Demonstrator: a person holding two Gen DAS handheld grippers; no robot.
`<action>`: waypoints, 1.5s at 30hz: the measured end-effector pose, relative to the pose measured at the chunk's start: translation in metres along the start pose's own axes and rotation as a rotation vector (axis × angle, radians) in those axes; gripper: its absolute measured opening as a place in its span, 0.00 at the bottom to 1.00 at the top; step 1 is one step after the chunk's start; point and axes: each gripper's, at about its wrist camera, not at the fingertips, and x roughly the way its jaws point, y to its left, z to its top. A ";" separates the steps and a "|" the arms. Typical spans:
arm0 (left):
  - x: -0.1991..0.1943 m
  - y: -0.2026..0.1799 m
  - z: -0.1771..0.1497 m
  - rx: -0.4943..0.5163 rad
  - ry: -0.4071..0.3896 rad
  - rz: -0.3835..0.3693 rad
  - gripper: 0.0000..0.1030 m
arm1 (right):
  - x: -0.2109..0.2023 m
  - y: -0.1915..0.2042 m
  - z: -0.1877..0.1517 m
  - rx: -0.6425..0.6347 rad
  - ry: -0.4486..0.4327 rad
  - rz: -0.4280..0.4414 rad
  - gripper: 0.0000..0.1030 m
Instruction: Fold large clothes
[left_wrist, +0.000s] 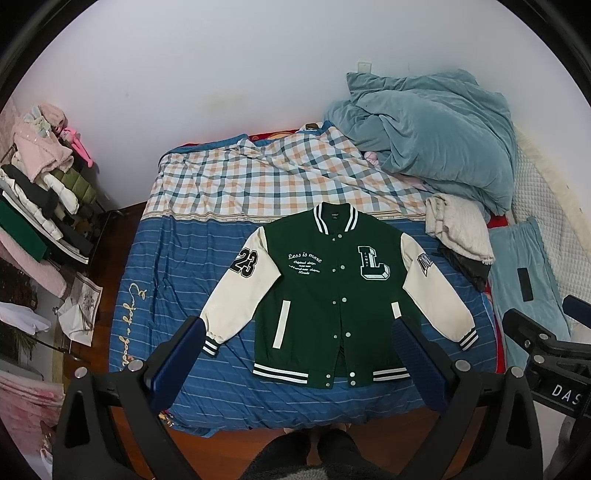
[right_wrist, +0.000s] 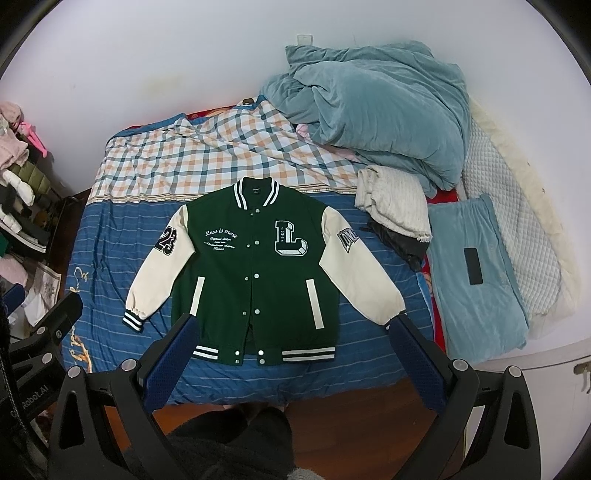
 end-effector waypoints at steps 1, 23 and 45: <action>0.000 0.000 -0.001 -0.002 0.000 0.000 1.00 | -0.001 0.000 0.001 0.000 -0.001 -0.001 1.00; 0.053 0.007 0.014 0.090 -0.034 0.024 1.00 | 0.031 -0.011 0.008 0.107 -0.030 0.024 1.00; 0.442 -0.078 -0.032 0.115 0.231 0.293 1.00 | 0.536 -0.315 -0.223 1.279 0.165 0.061 0.83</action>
